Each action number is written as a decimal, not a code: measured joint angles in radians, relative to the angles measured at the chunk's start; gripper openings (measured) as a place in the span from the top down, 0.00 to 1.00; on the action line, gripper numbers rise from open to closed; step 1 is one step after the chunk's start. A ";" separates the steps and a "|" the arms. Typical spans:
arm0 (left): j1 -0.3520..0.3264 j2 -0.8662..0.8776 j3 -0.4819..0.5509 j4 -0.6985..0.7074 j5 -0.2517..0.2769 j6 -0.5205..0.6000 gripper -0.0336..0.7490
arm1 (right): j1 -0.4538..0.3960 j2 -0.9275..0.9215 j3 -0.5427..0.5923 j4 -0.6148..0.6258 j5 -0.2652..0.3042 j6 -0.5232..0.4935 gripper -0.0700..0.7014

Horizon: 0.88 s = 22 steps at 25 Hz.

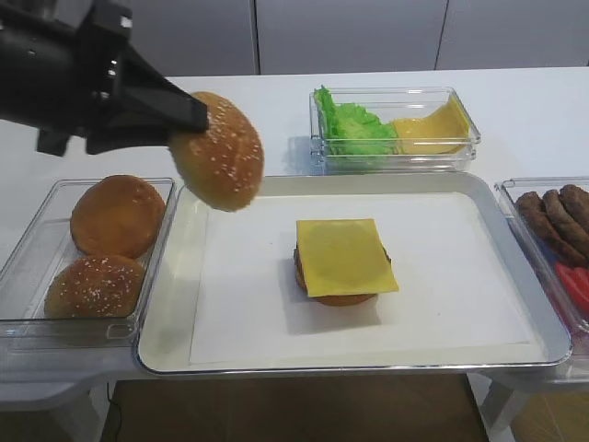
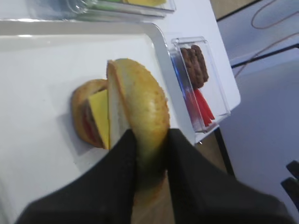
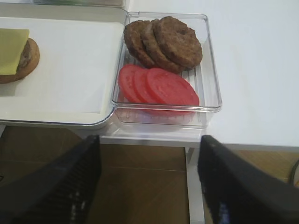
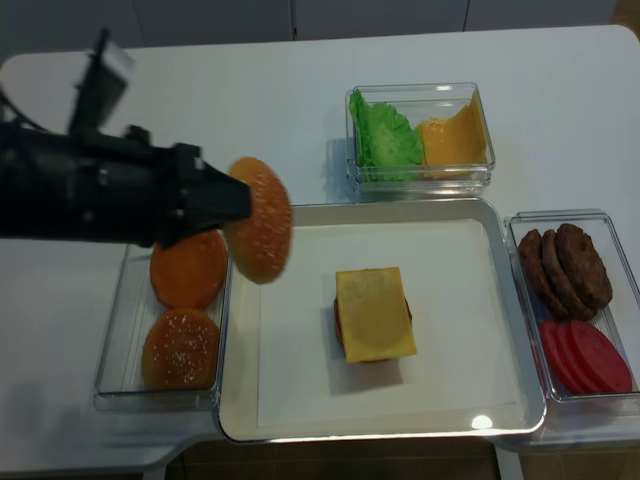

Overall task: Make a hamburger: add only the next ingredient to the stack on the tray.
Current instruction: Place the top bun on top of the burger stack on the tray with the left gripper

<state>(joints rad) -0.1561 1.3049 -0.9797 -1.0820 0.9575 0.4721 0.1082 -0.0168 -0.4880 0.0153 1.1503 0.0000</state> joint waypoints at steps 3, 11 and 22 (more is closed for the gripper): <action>-0.064 0.068 0.000 -0.091 0.000 0.056 0.78 | 0.000 0.000 0.000 0.000 0.000 0.000 0.27; -0.137 0.189 0.000 -0.248 -0.002 0.117 0.78 | 0.000 0.000 0.000 0.000 0.000 0.000 0.27; -0.193 0.270 0.000 -0.369 0.019 0.155 0.78 | 0.000 0.000 0.000 0.000 0.000 0.000 0.27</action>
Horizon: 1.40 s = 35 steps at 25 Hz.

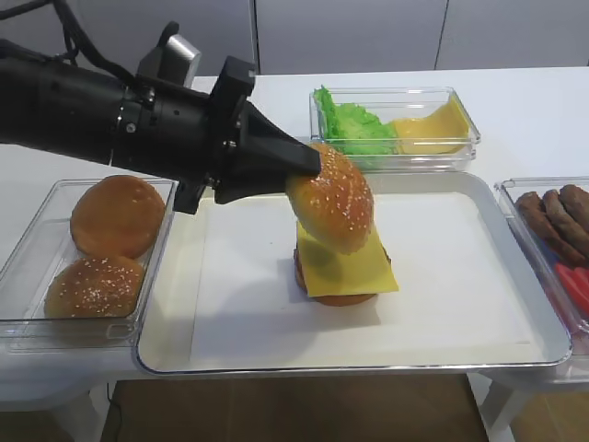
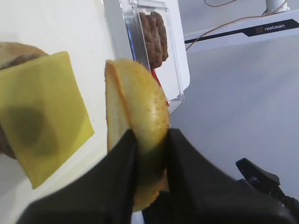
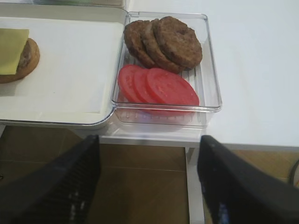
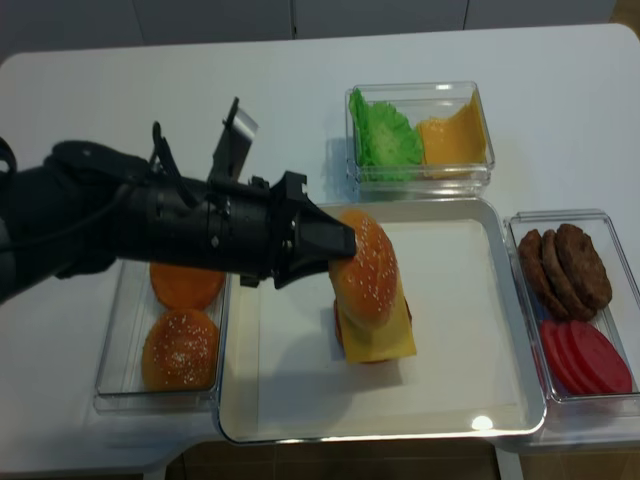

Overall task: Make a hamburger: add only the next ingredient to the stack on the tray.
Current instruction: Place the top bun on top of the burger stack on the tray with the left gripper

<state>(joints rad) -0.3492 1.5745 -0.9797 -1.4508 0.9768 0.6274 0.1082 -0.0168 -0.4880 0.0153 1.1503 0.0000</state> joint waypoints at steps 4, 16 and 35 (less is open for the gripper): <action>0.000 0.029 0.000 -0.052 0.002 0.015 0.79 | 0.000 0.000 0.000 0.000 0.000 0.000 0.27; -0.016 0.113 0.000 -0.127 0.031 0.051 0.79 | 0.000 0.000 0.000 0.000 0.000 0.000 0.27; -0.019 0.182 0.000 -0.173 0.040 0.070 0.79 | 0.000 0.000 0.000 0.000 0.000 0.000 0.27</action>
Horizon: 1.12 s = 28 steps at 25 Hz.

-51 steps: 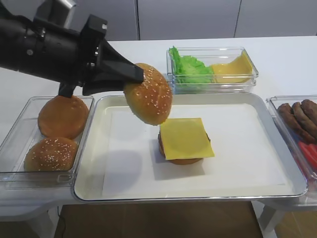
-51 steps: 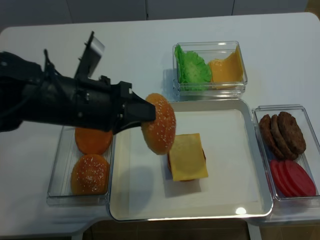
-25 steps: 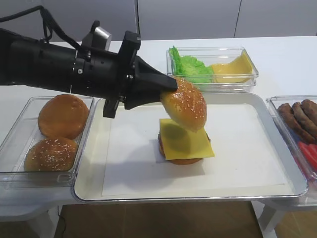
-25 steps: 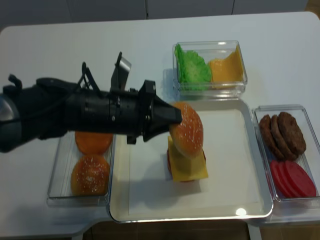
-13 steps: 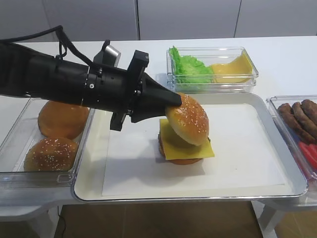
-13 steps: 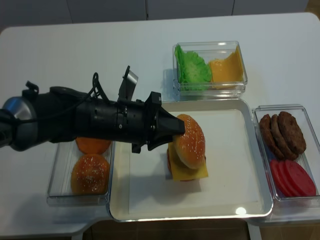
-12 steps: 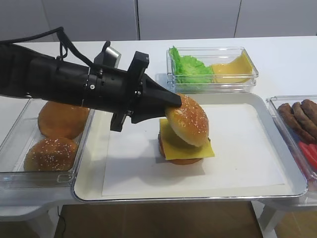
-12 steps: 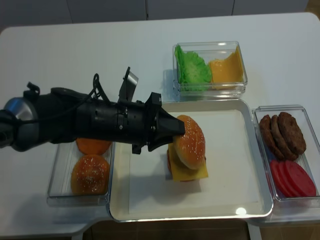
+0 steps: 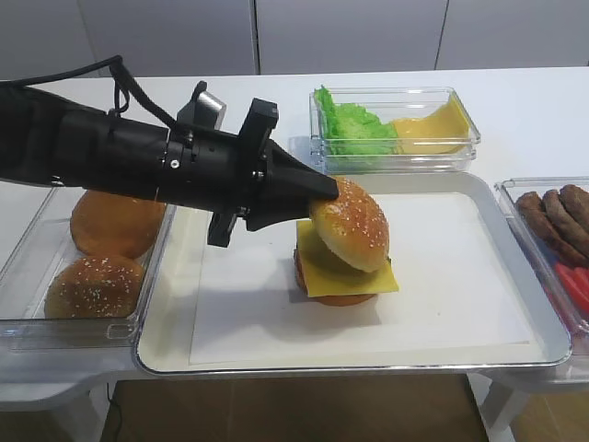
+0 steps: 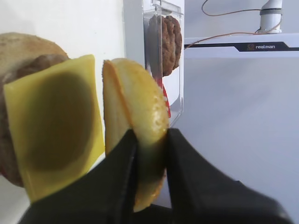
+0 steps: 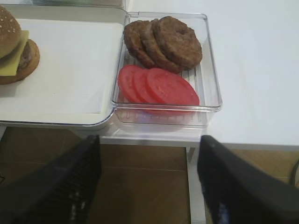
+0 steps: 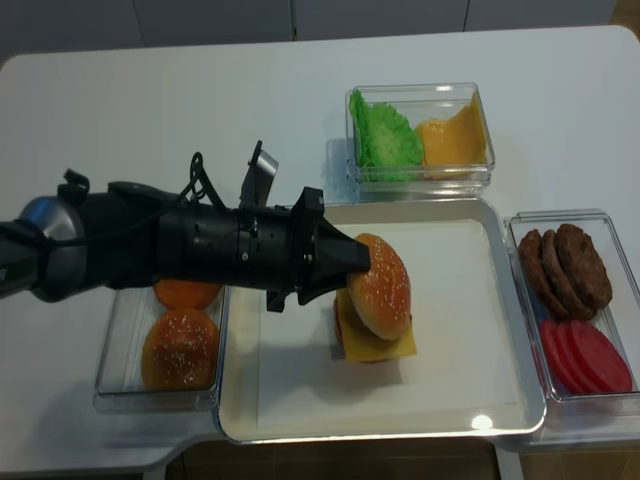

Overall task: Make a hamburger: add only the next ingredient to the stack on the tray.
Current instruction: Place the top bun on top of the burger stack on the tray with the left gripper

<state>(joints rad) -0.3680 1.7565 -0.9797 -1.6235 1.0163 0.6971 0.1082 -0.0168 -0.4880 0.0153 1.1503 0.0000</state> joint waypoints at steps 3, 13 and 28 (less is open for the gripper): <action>0.000 0.002 0.000 -0.007 0.000 0.000 0.79 | 0.000 0.000 0.000 0.000 0.000 0.000 0.27; -0.029 0.019 0.000 -0.026 0.000 0.000 0.79 | 0.000 0.000 0.000 0.000 0.000 0.000 0.27; 0.017 0.022 0.000 -0.005 0.067 0.021 0.79 | 0.000 0.000 0.000 0.000 0.000 0.000 0.27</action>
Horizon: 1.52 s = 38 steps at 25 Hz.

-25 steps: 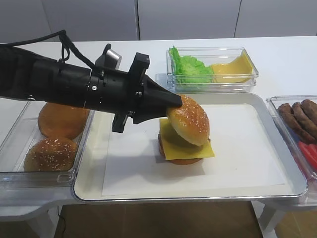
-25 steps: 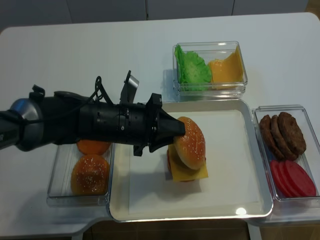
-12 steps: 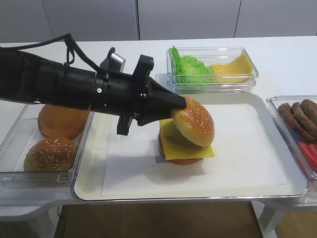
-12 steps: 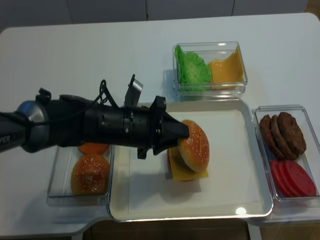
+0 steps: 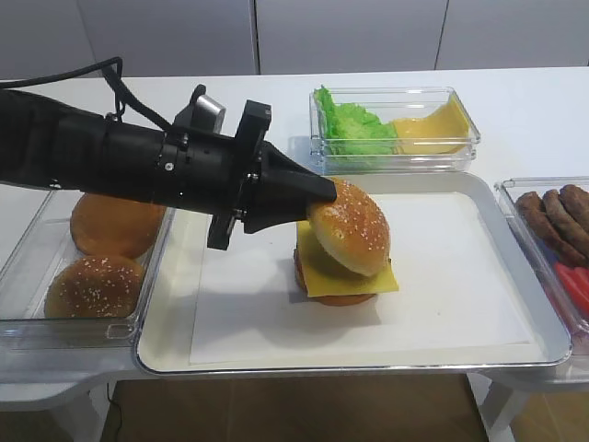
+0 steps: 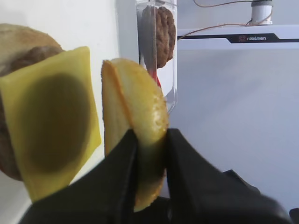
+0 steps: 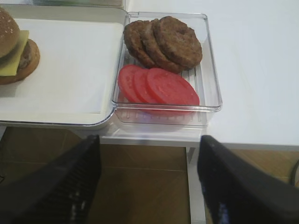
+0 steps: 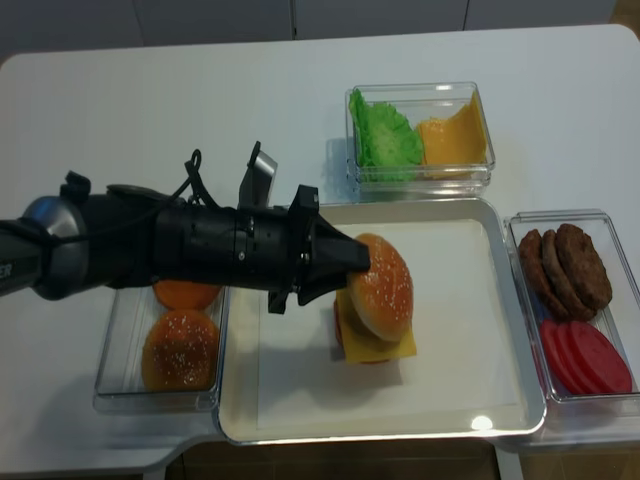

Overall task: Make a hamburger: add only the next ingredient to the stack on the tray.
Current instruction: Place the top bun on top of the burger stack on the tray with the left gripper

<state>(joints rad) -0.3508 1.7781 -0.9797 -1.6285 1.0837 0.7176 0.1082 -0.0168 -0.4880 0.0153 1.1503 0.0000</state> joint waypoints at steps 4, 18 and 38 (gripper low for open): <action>0.000 0.000 0.000 0.008 0.000 0.000 0.80 | 0.000 0.000 0.000 0.000 0.000 0.000 0.27; 0.000 0.000 0.000 0.008 -0.037 -0.006 0.80 | 0.000 0.000 0.000 0.000 0.000 0.000 0.27; 0.000 0.000 0.000 0.032 -0.030 -0.018 0.80 | 0.000 0.000 0.000 0.000 0.000 0.000 0.27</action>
<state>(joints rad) -0.3510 1.7781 -0.9797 -1.5966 1.0532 0.6996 0.1082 -0.0168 -0.4880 0.0153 1.1503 0.0000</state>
